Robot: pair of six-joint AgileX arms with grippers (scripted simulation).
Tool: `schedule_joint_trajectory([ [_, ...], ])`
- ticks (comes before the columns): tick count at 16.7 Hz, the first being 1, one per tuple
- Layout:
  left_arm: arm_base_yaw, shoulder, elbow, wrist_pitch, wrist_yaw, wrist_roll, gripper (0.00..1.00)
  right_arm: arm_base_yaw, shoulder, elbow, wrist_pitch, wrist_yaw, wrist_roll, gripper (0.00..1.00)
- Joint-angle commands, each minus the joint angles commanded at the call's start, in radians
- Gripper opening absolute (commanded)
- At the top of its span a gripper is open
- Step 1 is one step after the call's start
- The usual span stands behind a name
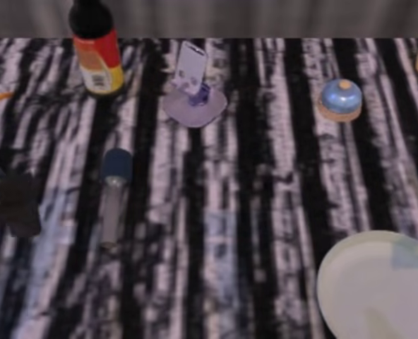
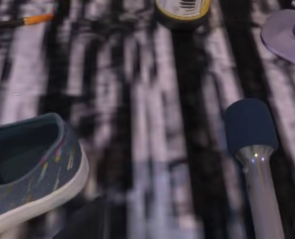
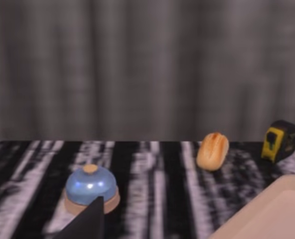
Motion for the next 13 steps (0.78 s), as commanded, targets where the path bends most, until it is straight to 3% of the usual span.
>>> schedule_joint_trajectory([
  [8,-0.160,0.787,0.511,-0.323,-0.008,-0.159,1.00,0.000,0.000,0.000,0.000,0.000,0.000,1.00],
  [13,-0.223,1.083,0.705,-0.476,-0.017,-0.222,1.00,0.000,0.000,0.000,0.000,0.000,0.000,1.00],
])
